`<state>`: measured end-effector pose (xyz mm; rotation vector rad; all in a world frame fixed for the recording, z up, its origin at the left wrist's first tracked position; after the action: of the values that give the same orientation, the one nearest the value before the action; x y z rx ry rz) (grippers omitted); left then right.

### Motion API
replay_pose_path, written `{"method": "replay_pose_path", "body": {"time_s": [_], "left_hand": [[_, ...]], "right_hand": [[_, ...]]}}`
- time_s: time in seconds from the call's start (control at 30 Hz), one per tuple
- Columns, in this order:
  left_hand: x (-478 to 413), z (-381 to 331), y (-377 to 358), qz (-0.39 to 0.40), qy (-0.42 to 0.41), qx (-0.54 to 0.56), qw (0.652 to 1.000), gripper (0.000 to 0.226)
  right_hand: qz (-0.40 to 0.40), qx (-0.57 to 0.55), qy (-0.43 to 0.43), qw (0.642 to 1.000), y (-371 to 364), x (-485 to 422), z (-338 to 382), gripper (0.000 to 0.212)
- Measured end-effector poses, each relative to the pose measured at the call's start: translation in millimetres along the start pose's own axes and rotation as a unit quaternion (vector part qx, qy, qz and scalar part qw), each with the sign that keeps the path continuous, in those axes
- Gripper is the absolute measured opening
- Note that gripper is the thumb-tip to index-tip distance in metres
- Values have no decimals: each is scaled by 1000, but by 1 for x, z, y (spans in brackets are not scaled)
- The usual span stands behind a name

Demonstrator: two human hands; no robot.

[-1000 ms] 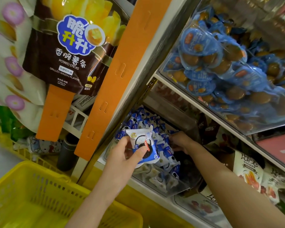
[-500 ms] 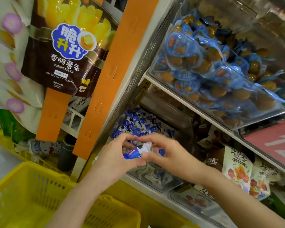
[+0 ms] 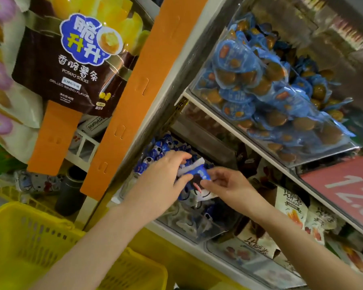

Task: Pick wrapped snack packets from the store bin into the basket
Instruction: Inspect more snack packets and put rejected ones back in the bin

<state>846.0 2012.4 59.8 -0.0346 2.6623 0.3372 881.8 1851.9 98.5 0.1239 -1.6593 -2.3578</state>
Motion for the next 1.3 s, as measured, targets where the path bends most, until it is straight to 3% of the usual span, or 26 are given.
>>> {"method": "replay_pose_path", "body": {"time_s": [0.1, 0.2, 0.33, 0.53, 0.63, 0.77, 0.87, 0.93, 1.1, 1.23, 1.3], "left_hand": [[2, 13, -3, 68, -60, -167, 982, 39], [7, 30, -4, 122, -87, -238, 960, 40], [11, 40, -6, 123, -119, -258, 951, 48], [16, 43, -3, 113, -152, -235, 953, 58], [16, 41, -2, 111, -161, -238, 951, 53], [18, 39, -2, 98, -175, -233, 952, 54], [17, 39, -2, 94, -178, -226, 953, 55], [16, 38, -2, 88, -181, -232, 952, 54], [16, 36, -4, 76, -192, -223, 953, 55], [16, 36, -3, 65, -203, -230, 950, 56], [17, 38, -4, 61, -213, -218, 950, 57]], "right_hand": [[-98, 178, -65, 977, 22, -28, -23, 20], [-70, 322, -99, 939, 19, -56, -40, 26], [-58, 346, -117, 929, 2, -81, -46, 24], [83, 465, -187, 861, -16, -98, -57, 29], [156, 433, -214, 862, -27, -101, -54, 25], [95, 106, -319, 937, -32, -99, -65, 20], [28, -132, -361, 923, -36, -93, -78, 13], [10, -211, -361, 909, -39, -93, -81, 14], [-13, -184, -345, 921, -39, -90, -81, 32], [1, 96, -276, 956, -29, -98, -77, 41], [23, 118, -273, 954, -28, -100, -75, 42]]}}
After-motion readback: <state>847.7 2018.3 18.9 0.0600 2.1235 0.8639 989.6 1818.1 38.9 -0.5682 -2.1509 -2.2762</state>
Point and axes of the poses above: each hand's wrist, its own x-axis away from the middle knuckle, its own y-axis out of the back of the hand, z = x × y, the point moved 5 cm from there along -x, towards the middle knuckle, and after that the axes turned 13 degrees about x, right-handed, at the moved point
